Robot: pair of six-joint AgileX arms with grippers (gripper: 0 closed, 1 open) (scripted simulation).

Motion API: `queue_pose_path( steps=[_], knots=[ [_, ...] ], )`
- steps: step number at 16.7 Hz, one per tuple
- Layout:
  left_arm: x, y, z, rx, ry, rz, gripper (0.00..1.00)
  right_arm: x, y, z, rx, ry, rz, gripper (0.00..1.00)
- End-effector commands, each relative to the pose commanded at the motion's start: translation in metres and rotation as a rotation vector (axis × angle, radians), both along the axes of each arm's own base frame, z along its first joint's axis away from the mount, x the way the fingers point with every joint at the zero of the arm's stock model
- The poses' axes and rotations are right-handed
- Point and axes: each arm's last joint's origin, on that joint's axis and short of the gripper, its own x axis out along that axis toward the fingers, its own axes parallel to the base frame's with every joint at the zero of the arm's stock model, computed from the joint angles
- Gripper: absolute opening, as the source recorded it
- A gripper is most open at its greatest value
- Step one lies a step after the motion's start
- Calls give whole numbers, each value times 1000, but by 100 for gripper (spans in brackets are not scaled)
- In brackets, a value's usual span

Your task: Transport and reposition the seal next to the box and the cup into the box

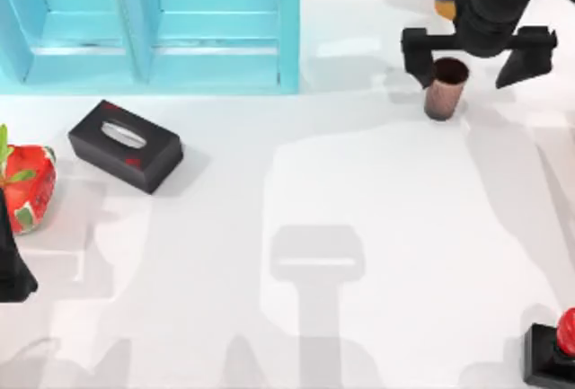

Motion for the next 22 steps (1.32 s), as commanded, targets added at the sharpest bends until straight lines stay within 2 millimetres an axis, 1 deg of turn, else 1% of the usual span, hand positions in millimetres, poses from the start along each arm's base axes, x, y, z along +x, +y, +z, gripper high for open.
queue_pose_path(
  steps=[12, 13, 22],
  knots=[
    [0, 0, 0, 0, 0, 0, 100, 0, 0, 0, 0, 0, 0, 2],
    [0, 0, 0, 0, 0, 0, 100, 0, 0, 0, 0, 0, 0, 0],
    [0, 0, 0, 0, 0, 0, 100, 0, 1, 0, 1, 1, 3, 0]
  ],
)
